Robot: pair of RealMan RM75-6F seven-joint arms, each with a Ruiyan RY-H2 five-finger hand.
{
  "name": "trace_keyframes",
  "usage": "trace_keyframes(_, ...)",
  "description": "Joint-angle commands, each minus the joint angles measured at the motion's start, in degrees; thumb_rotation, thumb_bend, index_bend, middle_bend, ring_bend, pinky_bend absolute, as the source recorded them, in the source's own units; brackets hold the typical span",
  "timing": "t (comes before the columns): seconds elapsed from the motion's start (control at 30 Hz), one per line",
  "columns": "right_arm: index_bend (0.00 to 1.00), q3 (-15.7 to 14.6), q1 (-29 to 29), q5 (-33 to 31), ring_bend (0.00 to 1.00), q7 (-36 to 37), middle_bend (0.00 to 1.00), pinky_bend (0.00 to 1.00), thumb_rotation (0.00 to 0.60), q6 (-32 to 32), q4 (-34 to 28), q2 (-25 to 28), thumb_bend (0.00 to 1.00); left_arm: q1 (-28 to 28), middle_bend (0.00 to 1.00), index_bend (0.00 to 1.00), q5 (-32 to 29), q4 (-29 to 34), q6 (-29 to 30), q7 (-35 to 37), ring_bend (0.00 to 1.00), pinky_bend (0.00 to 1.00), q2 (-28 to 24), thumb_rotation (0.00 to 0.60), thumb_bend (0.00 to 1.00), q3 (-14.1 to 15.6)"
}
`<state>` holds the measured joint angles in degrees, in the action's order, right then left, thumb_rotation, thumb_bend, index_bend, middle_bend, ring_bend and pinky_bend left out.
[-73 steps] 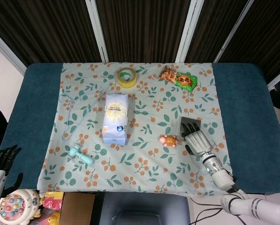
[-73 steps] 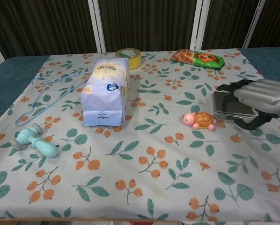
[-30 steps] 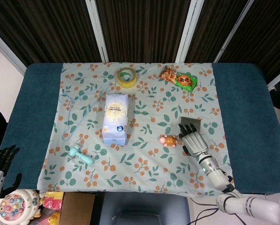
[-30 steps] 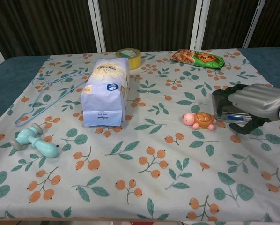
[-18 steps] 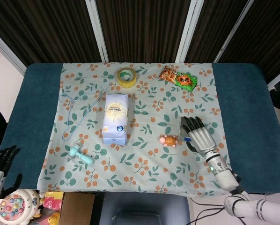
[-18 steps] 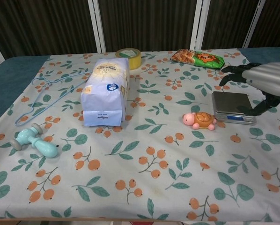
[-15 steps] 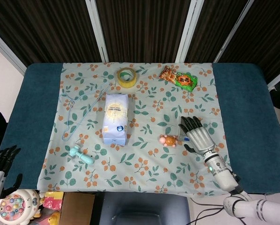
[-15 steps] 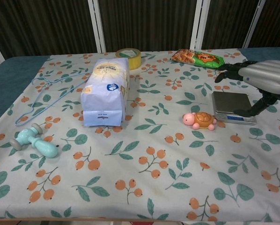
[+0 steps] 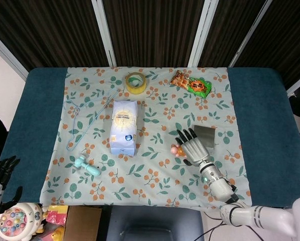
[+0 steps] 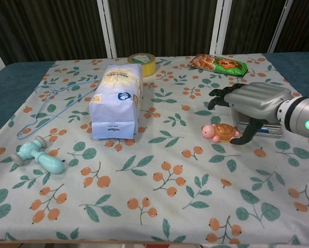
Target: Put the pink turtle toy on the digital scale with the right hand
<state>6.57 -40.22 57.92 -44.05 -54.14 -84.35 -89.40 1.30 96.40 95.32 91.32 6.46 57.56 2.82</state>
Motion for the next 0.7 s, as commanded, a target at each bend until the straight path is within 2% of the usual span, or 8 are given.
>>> trace_keyframes(0.03,0.35,-0.45,-1.36,-2.50,0.00,-2.98,0.00,0.00,0.600,0.39,1.59,-1.96,0.37,-0.08,0.03,0.00,0.05,-0.05,0.12,0.18,0.04,0.10,-0.08,0.600,0.47,0.05)
trace_keyframes(0.2,0.44,-0.53,-2.52,-6.03,0.00,-5.56,0.00,0.00,0.600,0.36,2.95,-3.24,0.38,-0.08,0.03,0.00,0.07,-0.10,0.07,0.23,0.04,0.10,-0.09,0.600,0.47,0.06)
trace_keyframes(0.3,0.51,-0.52,-3.18,-7.44,0.00,-6.36,0.01,0.00,0.600,0.40,3.51,-3.62,0.42,-0.05,0.03,0.00,-0.01,-0.08,-0.01,0.26,0.04,0.10,-0.09,0.600,0.47,0.03)
trace_keyframes(0.5,0.75,-0.26,-2.83,-5.57,0.00,-4.62,0.12,0.00,0.600,-2.97,4.12,-4.04,0.49,-0.08,0.03,0.00,-0.01,-0.10,0.09,0.38,0.04,0.10,-0.15,0.600,0.47,0.00)
trace_keyframes(0.7,0.78,0.89,-1.57,-3.89,0.00,-0.55,0.14,0.00,0.600,-5.14,2.76,-0.33,0.49,-0.12,0.03,0.00,0.03,-0.06,0.10,0.11,0.04,0.10,-0.13,0.600,0.47,0.01)
